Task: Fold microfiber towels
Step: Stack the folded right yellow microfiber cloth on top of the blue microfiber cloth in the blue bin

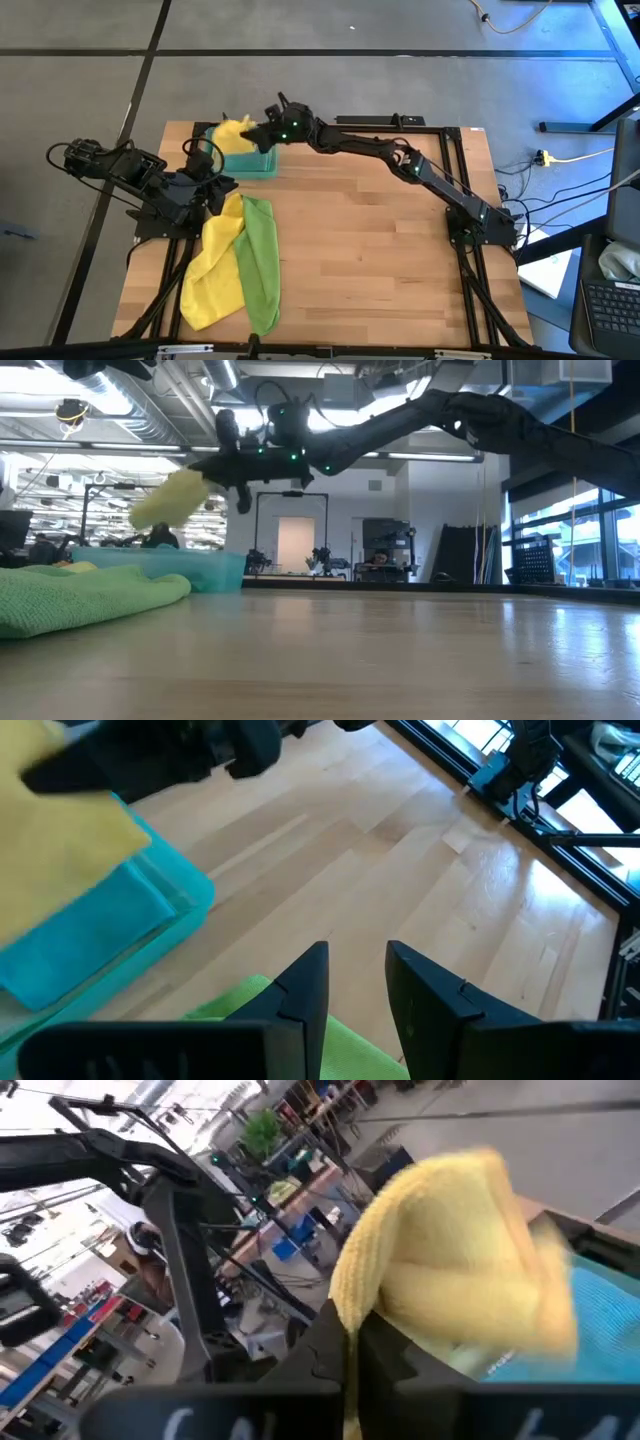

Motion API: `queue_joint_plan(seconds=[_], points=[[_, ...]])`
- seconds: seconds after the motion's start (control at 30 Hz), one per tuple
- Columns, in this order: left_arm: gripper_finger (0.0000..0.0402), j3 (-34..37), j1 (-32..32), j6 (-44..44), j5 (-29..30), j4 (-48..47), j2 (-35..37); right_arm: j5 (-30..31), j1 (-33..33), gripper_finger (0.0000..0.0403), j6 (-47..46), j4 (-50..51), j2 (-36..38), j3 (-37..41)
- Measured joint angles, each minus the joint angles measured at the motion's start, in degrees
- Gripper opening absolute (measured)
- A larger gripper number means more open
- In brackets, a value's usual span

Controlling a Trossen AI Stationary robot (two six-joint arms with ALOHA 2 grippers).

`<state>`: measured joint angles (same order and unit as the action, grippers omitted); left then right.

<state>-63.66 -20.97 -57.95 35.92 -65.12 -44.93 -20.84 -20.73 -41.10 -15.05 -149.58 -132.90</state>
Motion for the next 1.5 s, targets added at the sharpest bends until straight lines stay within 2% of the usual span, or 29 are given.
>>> queue_joint_plan(seconds=[0.1, 0.23, 0.33, 0.53, 0.63, 0.77, 0.87, 0.93, 1.13, 1.27, 1.37, 1.5], points=[[0.0094, 0.0, 0.0, 0.0, 0.0, 0.0, 0.0, 0.0, 0.1, 0.0005, -1.4, 8.3, 0.0, -0.1], [0.0094, 0.0, 0.0, 0.0, 0.0, 0.0, 0.0, 2.4, -0.2, 0.0005, -3.4, 32.2, -0.2, 0.2], [0.0094, 0.0, 0.0, -0.3, -0.1, 0.0, 0.0, 4.8, -0.5, 0.0005, -0.3, 38.0, -0.1, 0.2], [0.0094, 0.0, -0.1, -0.9, -1.2, 0.1, 0.0, 6.1, -1.0, 0.0004, -1.3, 30.2, -0.2, 0.2], [0.0094, 0.0, -0.3, -1.6, -1.1, 0.1, 0.0, 5.7, -1.2, 0.0004, -2.4, 21.7, -0.2, 0.2], [0.0094, 0.0, -1.0, -1.7, -1.1, 0.1, 0.0, 3.5, -1.3, 0.0004, -2.1, 3.5, -0.2, 0.2], [0.0094, 0.0, -1.3, -1.7, -1.1, 0.1, -0.1, 3.4, -1.2, 0.0004, -3.8, -1.9, 0.0, 0.1], [0.0094, 0.0, -1.3, -1.7, -1.1, 0.1, -0.1, 3.2, -1.2, 0.0004, -3.3, 1.5, 0.0, 0.1], [0.0094, 0.0, -1.3, -1.8, -1.1, 0.1, -0.1, 3.2, -1.2, 0.0004, 3.4, 25.1, -0.3, 0.2], [0.0094, 0.0, -1.3, -2.0, -1.1, 0.1, -0.1, 3.4, -1.4, 0.0008, 6.9, 27.6, -0.9, 0.2], [0.0094, 0.0, -1.3, -2.9, -1.2, 0.1, -0.1, 6.1, -1.5, 0.0009, 6.8, 26.8, -0.9, 0.2], [0.0094, 0.0, -1.3, -3.2, -1.4, 0.1, -0.1, 6.7, -2.0, 0.0010, 3.9, 25.0, -0.9, 0.2]])
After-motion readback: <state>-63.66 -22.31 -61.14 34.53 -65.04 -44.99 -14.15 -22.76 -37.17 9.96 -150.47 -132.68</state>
